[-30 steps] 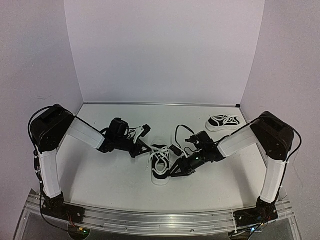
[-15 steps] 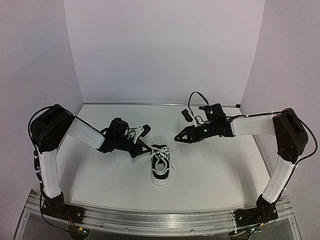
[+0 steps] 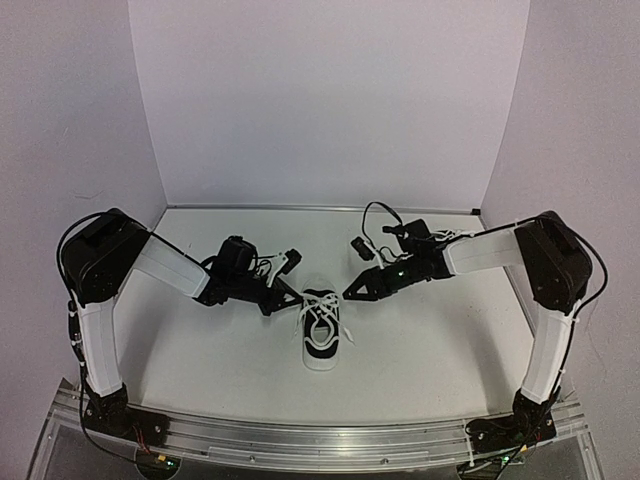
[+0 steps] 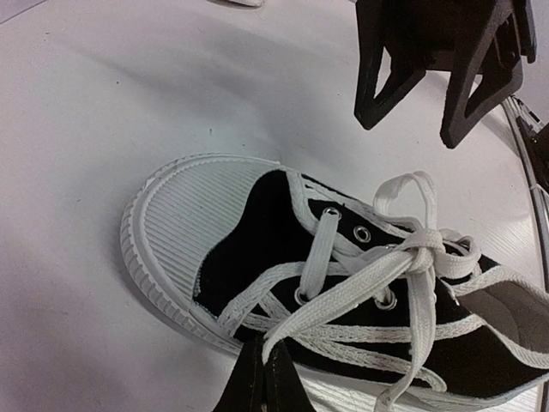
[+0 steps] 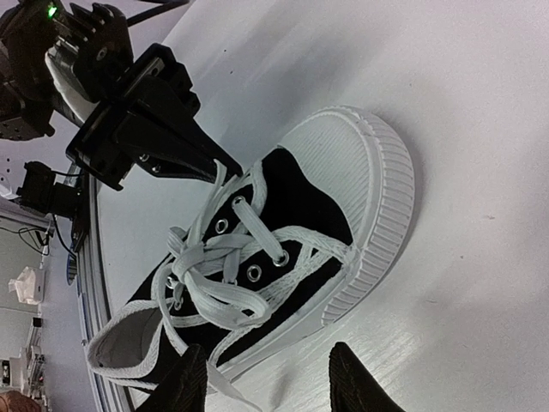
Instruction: Tie the shoes
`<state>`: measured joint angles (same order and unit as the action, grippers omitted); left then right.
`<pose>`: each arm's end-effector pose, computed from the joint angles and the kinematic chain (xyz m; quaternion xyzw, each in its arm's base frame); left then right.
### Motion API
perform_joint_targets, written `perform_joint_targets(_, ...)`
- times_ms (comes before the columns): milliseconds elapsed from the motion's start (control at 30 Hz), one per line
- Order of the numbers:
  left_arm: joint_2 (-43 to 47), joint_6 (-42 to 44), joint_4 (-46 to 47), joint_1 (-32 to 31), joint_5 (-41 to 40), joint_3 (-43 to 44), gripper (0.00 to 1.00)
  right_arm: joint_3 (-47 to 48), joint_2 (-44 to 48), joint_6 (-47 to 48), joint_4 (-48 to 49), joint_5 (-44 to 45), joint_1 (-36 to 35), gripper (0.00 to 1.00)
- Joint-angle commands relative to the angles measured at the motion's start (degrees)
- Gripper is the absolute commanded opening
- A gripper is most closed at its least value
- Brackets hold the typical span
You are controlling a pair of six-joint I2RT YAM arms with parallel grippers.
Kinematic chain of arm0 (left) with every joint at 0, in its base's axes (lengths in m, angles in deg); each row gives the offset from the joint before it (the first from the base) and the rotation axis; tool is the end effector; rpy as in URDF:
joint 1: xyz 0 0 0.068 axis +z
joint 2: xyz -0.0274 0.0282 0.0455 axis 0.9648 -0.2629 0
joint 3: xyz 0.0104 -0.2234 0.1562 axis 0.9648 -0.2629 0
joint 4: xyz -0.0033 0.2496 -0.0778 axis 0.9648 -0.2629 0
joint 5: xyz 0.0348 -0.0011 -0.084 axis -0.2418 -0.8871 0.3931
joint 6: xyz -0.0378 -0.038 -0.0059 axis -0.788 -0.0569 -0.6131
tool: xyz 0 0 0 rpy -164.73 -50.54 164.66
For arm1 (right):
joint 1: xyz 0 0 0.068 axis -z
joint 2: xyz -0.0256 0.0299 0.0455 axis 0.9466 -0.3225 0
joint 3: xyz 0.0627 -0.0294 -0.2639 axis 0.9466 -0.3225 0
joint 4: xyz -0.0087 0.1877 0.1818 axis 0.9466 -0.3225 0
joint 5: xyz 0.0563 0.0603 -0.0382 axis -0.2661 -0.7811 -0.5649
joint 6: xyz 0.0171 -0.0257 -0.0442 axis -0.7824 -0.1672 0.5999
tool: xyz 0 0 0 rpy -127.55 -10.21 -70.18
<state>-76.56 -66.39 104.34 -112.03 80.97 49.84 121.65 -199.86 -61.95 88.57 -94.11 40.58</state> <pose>0.2958 -0.2493 0.1189 0.4346 0.7452 -0.3600 0.3552 0.3290 0.2266 0.1565 -0.3494 0.7763 0.4810 0.2095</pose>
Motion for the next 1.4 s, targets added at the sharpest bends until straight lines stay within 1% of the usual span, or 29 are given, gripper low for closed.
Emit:
perform_joint_targets(0, -0.2, 0.0, 2.1, 0.4, 0.9, 1.9, 0.00, 2.9, -2.2, 2.1, 1.6, -3.6, -1.3, 0.46)
perform_joint_targets(300, -0.3, -0.1, 2.5, 0.4, 1.2, 2.0, 0.00, 5.1, -5.3, 3.7, 1.6, -3.4, -2.9, 0.46)
perform_joint_targets(767, 0.5, 0.1, 2.0, 0.4, 0.7, 2.0, 0.00, 6.9, -7.2, 3.7, 1.4, -3.1, -4.5, 0.44)
perform_joint_targets(867, 0.6, 0.1, 2.0, 0.4, 0.7, 2.0, 0.00, 7.1, -7.3, 3.8, 0.8, -2.3, -4.8, 0.42)
perform_joint_targets(933, 0.7, 0.0, 1.9, 0.4, 0.6, 2.0, 0.00, 7.0, -7.1, 3.7, 0.2, -1.9, -4.8, 0.39)
perform_joint_targets(1100, 1.2, 0.1, 1.8, 0.4, 0.3, 1.6, 0.00, 6.1, -4.6, 3.7, -0.6, 0.2, -4.8, 0.11)
perform_joint_targets(1200, 1.7, 0.1, 1.5, 0.5, -0.7, 1.2, 0.00, 5.6, -2.6, 3.2, -0.6, 2.0, -4.7, 0.02)
perform_joint_targets(1233, 2.0, 0.1, 1.4, 0.5, -1.5, 0.9, 0.00, 5.3, -1.8, 2.8, -0.6, 3.0, -4.7, 0.00)
perform_joint_targets(1367, 4.2, 0.0, 0.6, 0.7, -4.9, -0.7, 0.00, 2.9, 1.4, 0.9, -2.6, 5.6, -3.3, 0.00)
